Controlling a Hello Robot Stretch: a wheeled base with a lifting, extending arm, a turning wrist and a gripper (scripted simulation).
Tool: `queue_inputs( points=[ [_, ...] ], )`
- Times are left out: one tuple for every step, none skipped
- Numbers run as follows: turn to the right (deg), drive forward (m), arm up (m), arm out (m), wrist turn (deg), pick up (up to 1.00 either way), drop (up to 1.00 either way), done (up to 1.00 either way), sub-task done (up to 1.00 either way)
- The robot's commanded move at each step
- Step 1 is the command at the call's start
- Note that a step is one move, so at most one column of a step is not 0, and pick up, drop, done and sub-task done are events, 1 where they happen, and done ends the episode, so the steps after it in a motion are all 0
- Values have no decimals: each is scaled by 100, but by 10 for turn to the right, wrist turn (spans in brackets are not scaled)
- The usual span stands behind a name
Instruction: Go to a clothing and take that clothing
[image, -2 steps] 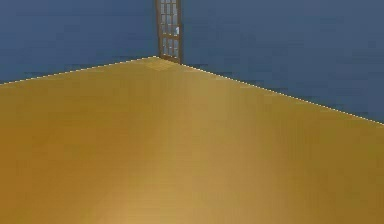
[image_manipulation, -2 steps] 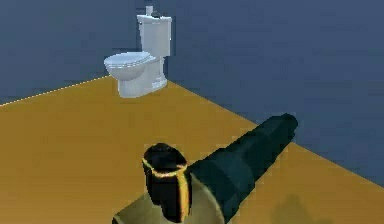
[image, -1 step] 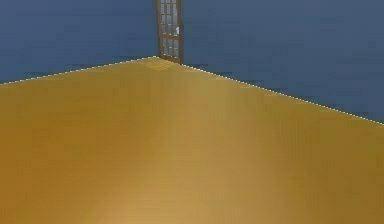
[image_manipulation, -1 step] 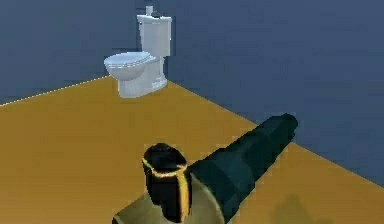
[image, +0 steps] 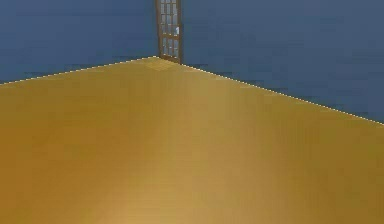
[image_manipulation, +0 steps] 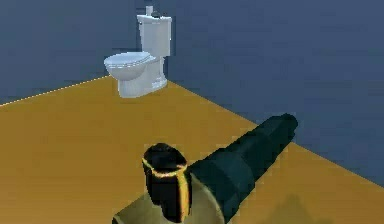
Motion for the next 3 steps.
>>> queue_inputs(
  points=[
    [0, 0, 0, 24, 0, 0, 0, 0, 0],
    [0, 0, 0, 0, 450, 0, 0, 0, 0],
    [0, 0, 0, 0, 450, 0, 0, 0, 0]
  ],
)
